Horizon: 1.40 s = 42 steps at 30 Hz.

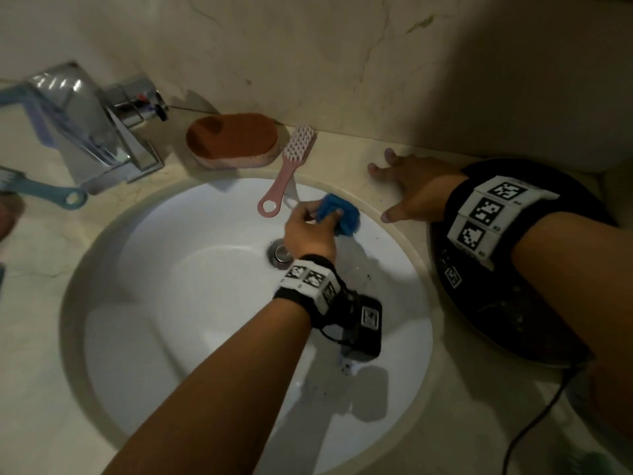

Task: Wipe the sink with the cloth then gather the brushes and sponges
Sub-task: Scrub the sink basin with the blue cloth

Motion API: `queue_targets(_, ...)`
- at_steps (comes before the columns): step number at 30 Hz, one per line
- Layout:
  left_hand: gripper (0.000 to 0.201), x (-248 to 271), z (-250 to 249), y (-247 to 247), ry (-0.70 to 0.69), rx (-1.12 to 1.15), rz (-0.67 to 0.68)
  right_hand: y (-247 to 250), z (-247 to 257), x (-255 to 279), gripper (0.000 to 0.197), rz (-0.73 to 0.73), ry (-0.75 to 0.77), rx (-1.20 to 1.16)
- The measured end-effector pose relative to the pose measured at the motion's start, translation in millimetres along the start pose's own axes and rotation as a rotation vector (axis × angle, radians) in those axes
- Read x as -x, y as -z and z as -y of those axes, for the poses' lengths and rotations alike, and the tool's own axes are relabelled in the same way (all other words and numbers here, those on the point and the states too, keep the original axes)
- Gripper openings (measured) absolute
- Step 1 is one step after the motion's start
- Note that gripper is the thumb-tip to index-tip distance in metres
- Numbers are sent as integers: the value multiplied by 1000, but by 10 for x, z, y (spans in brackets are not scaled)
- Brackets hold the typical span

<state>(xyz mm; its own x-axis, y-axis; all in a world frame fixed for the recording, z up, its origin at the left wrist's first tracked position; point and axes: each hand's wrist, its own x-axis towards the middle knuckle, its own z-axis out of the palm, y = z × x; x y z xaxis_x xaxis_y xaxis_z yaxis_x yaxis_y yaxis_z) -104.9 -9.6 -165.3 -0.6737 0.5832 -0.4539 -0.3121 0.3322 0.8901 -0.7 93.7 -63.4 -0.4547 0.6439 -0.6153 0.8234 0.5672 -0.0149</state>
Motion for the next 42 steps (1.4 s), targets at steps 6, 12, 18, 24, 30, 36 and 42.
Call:
queue_targets(6,28,264,293,-102,50,-167,277,32,38,37,87,1,-8,24)
queue_targets(12,15,-70,106,72,-10,-11,-39,36,59,59,87,-2,-14,21)
queue_targets(18,25,319,394,-147,22,-202,377,28,90,72,85,-15,-26,-5)
queue_targets(24,24,22,150,-31,68,35,101,39,94,86,86,-7,-28,-10)
queue_targets(30,23,348,266,-157,30,-110,339,17,61,42,88,-3,-38,-54)
queue_targets(36,19,288,313,-41,-7,-199,434,-43,89,48,86,-30,-49,-101)
queue_targets(42,28,-110,328,489,-60,-152,20,-223,160,34,79,-150,-11,-219)
